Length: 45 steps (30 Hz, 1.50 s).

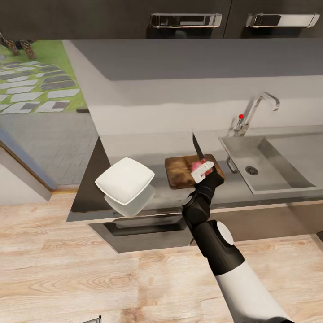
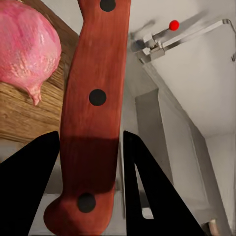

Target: In the kitchen, take the Vidalia onion out of the sink, dice it on the chopping board with the paring knife, put the diced onion into the bowl on the countertop, then place both the paring knife and the chopping board into the sink.

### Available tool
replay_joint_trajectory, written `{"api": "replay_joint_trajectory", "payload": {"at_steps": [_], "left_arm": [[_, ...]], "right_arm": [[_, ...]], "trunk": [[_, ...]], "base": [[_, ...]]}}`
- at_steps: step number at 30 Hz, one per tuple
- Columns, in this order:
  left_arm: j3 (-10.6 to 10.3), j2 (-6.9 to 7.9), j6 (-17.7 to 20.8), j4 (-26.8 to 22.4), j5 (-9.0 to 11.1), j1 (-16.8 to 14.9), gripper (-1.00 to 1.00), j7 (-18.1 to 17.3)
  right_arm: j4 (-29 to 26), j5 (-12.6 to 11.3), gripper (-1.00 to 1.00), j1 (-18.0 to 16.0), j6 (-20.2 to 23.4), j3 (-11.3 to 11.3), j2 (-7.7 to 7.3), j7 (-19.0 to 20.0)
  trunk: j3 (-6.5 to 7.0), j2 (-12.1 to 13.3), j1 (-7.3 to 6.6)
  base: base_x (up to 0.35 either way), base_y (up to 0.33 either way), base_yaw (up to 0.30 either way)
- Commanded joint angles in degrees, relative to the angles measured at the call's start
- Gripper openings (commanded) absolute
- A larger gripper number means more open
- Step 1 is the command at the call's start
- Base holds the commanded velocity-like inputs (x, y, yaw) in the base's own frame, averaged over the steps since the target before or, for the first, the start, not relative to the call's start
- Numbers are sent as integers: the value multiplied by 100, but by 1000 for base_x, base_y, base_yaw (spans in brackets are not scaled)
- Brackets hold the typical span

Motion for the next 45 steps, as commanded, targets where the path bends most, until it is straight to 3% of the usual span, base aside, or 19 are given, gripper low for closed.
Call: {"api": "replay_joint_trajectory", "payload": {"at_steps": [1,3,11,17,22,25,28,31,34,37,45], "left_arm": [[27,3,-31,25,-62,-10,100,41],[27,3,-31,25,-62,-10,100,41],[27,3,-31,25,-62,-10,100,41],[27,4,-30,25,-62,-10,100,41],[27,3,-31,25,-62,-10,100,41],[27,3,-31,25,-62,-10,100,41],[27,3,-31,25,-62,-10,100,41],[27,3,-30,25,-62,-10,100,41],[27,3,-30,25,-62,-10,100,41],[27,3,-31,25,-62,-10,100,41],[27,3,-28,25,-62,-10,100,41]], "right_arm": [[32,-33,-100,-6,24,9,-12,-51],[103,-29,-100,-2,16,7,-72,-134],[149,-93,-100,28,-313,11,-160,-1212],[151,-163,-100,32,-405,13,-161,-1438],[134,-165,-100,33,-409,28,-82,-1749],[135,-138,-100,33,-390,48,99,-2051],[149,-109,-100,33,-377,76,99,-2359],[163,-78,-100,33,-366,262,99,-2688],[307,-63,-100,33,-314,673,99,-2960],[524,-56,-100,33,-271,866,99,-3195],[1014,-65,-100,33,-252,966,99,-3509]], "trunk": [[-9,-10,3],[-9,-10,3],[-9,-10,3],[-9,-10,3],[-9,-10,3],[-9,-10,3],[-9,-10,3],[-9,-10,3],[-9,-10,3],[-9,-10,3],[-9,-10,3]], "base": [[0,0,0],[0,0,0],[0,0,0],[0,0,0],[0,0,0],[0,0,0],[0,0,0],[0,0,0],[0,0,0],[0,0,0],[-39,0,0]]}}
